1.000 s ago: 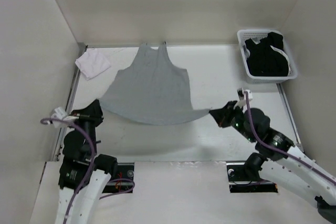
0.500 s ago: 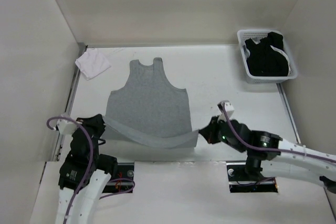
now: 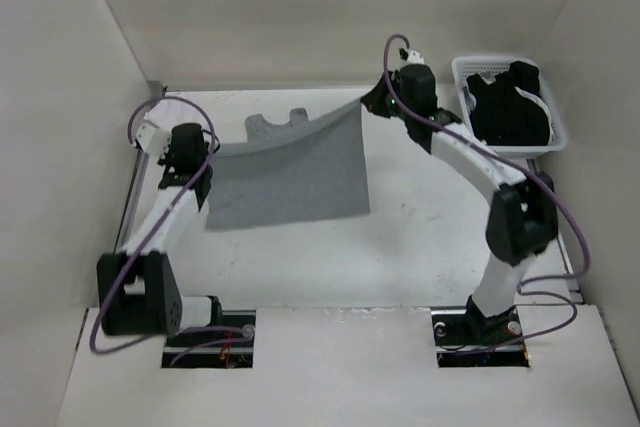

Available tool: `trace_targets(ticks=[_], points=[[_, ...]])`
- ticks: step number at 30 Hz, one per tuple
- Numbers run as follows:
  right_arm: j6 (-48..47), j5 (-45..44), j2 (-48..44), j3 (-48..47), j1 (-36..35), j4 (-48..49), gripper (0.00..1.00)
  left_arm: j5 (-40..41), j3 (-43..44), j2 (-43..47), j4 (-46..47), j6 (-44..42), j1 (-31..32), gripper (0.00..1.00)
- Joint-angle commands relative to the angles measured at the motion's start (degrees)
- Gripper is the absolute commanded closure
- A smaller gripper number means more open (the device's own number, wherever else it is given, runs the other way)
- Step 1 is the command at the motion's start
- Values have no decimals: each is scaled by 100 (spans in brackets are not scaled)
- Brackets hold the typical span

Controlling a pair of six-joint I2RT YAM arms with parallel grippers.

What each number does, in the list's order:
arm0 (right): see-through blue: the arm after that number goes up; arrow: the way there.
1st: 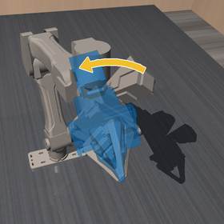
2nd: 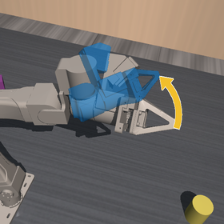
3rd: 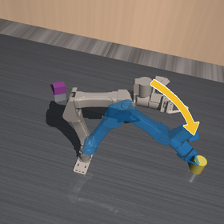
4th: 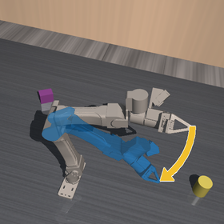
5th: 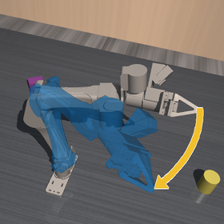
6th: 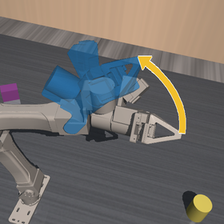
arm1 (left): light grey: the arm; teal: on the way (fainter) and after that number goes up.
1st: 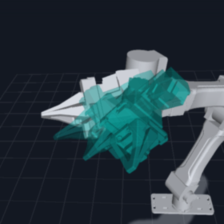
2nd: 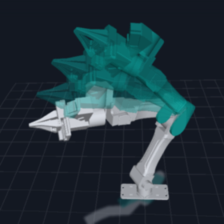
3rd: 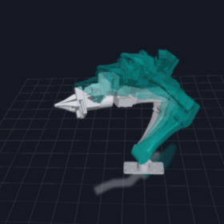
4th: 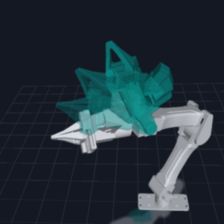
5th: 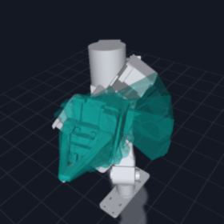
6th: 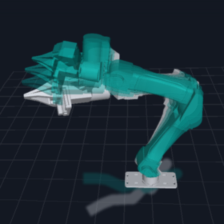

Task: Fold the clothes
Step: Fold the tank top

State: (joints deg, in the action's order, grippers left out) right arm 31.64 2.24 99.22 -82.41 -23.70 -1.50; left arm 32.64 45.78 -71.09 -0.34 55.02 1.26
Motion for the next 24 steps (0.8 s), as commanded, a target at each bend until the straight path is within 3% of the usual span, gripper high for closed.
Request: trace_targets(ticks=[1,3,4,6,7,8,13,15,17,18,21,24], points=[[-71,505,1078,-1343,379,160,100,-381,895,-1026,1448,-89,-279,95],[0,575,1799,-2170,476,-34,95,-521,1387,-1782,1528,-211,-385,86],[35,584,2098,-2496,494,-131,85,-757,1642,-2125,1519,-281,-437,74],[88,541,2417,-2771,494,-123,55,-1145,1846,-2514,1440,-387,-534,59],[132,488,2427,-2719,485,-123,45,-1233,1777,-2515,1431,-352,-535,55],[193,418,2340,-2545,468,-88,41,-1260,1603,-2411,1466,-335,-526,55],[282,321,1296,-720,407,640,47,-866,-223,-805,1678,-361,44,59],[351,207,777,282,231,1044,65,-760,-1023,-40,1555,-308,282,59],[361,93,311,1170,55,1353,91,-794,-1544,532,1248,-369,379,59],[413,5,117,1531,11,1432,95,-864,-1772,839,951,-378,371,59],[527,-110,-446,2464,-94,1661,94,-1382,-2335,1552,247,-335,248,59],[641,-276,-1104,3404,-261,1985,81,-1900,-2880,2115,-71,-28,46,56]])
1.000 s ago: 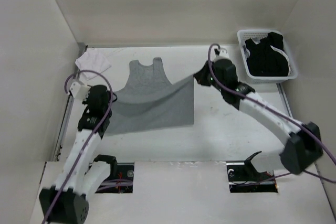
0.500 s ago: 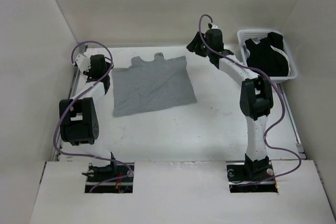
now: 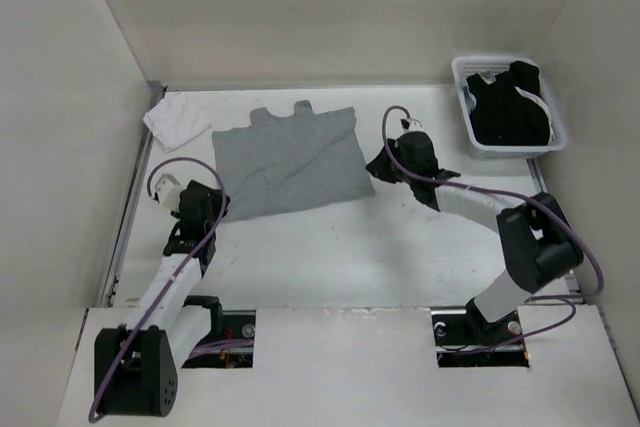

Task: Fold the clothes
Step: Fold the tank top

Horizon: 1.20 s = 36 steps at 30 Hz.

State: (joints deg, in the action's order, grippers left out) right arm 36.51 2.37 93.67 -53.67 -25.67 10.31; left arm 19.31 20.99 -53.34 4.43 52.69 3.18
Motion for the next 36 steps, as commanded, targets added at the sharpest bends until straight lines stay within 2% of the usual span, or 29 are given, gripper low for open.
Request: trace_targets(ticks=[1,5,8,11,13,17,22,25,28,31,34,36], points=[[163,-307,-656,690,-100,859,78,-751,-560,481,-522,329,-260,54],[207,-219,-973,1349,-135,955,61,-1359,-781,544,-302,374,-638,53],[330,-167,-974,1683,-135,1183,57,-1649,-860,395,-284,374,-797,56],[427,-62,-859,1772,-74,1377,53,-1571,-1018,281,-162,374,-998,56],[453,0,-754,1737,-83,1448,53,-1614,-1071,132,83,365,-1166,58],[514,-79,-543,1658,-118,1466,51,-1702,-1062,-360,532,330,-1307,66],[673,-96,-341,1614,-65,1492,44,-1755,-1018,-932,1077,339,-1369,67],[796,-123,-209,1588,-13,1448,41,-1799,-1010,-1239,1341,374,-1368,78],[875,-79,-7,1500,-4,1422,44,-1878,-1036,-1398,1403,392,-1395,90],[980,-18,204,1360,5,1316,49,-1878,-1045,-1416,1438,374,-1421,93],[1147,35,397,1298,31,1386,57,-1870,-1053,-1372,1535,418,-1404,95],[1218,9,520,1263,67,1474,71,-1861,-1027,-1372,1552,435,-1404,96]])
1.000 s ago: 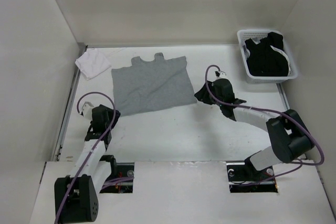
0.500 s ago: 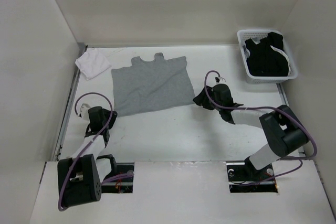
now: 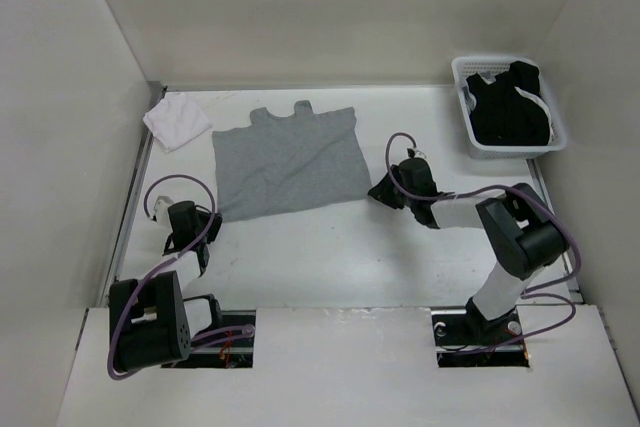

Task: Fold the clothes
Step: Fold the tank top

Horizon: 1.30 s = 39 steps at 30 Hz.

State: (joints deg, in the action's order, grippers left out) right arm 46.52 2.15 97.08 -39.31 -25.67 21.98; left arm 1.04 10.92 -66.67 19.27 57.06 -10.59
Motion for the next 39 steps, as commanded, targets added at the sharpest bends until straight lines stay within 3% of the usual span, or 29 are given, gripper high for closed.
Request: trace_targets(ticks=[1,8,13,19,24,29,33,36,39], points=[[269,57,250,-200,84,351,76,-51,-2,-47,77,7,-27,96],[332,102,41,-183,76,623,97,-244,95,443,-28,139,26,100],[-151,-320,-1880,449,-135,335,99,-508,480,2162,-1272,253,271,100],[-820,-1452,-5221,416,-1004,-2097,99,-61,1911,4704,-3690,-89,790,100],[-1180,-3112,-6946,-865,-2540,-4242,99,186,3520,5261,-4668,-344,1168,100],[-1154,-4853,-7212,-2027,-4745,-5194,99,195,4593,5393,-5274,-344,1292,100],[-1180,-5926,-6923,-2107,-6075,-5239,97,177,4473,5358,-5504,-292,1327,100],[-1338,-6105,-6650,-2020,-5938,-5134,96,247,3798,5174,-5320,-239,1345,100],[-1750,-5054,-6317,-1634,-4405,-4503,96,239,3033,4649,-4681,-195,1318,100]])
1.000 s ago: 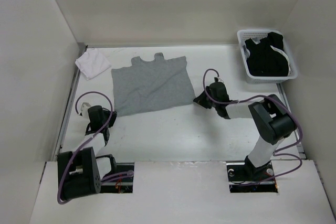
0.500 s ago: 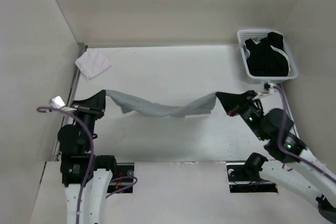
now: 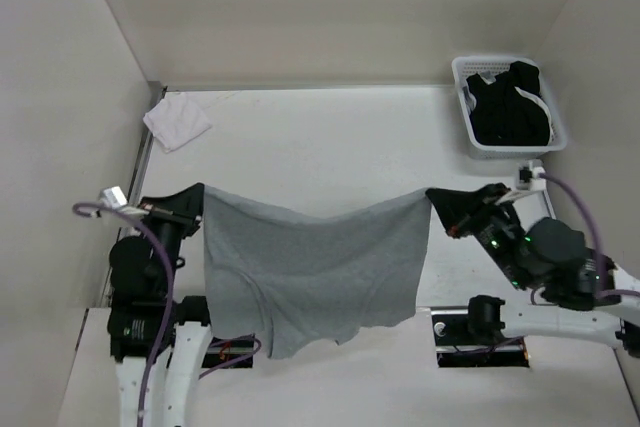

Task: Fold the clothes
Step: Fold the tank top

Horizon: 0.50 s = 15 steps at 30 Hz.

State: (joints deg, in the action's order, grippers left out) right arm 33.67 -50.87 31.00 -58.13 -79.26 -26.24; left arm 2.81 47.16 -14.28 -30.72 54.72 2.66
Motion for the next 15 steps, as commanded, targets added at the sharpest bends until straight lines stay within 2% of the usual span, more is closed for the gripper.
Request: trace_targets(ticks=[1,4,6,8,11,13,15], points=[[-536,914,510,406,1727,556,97,45,-750,-776,539,82,-15,100],[-318,3374,1528,933,4214,1556,97,176,-1260,-1854,1732,205,2,100],[-3,4450,2546,1128,5377,2488,98,421,-1358,-2916,2584,241,37,100],[192,4805,3653,901,5855,3096,98,632,-1201,-4260,3481,224,134,100],[210,5104,5016,77,6198,3327,98,432,-386,-6274,4248,267,29,100],[245,5280,5799,-600,6480,3301,98,317,230,-7172,4442,399,-50,100],[298,5499,6345,-1180,6664,3231,98,273,749,-7649,4452,408,-33,100]])
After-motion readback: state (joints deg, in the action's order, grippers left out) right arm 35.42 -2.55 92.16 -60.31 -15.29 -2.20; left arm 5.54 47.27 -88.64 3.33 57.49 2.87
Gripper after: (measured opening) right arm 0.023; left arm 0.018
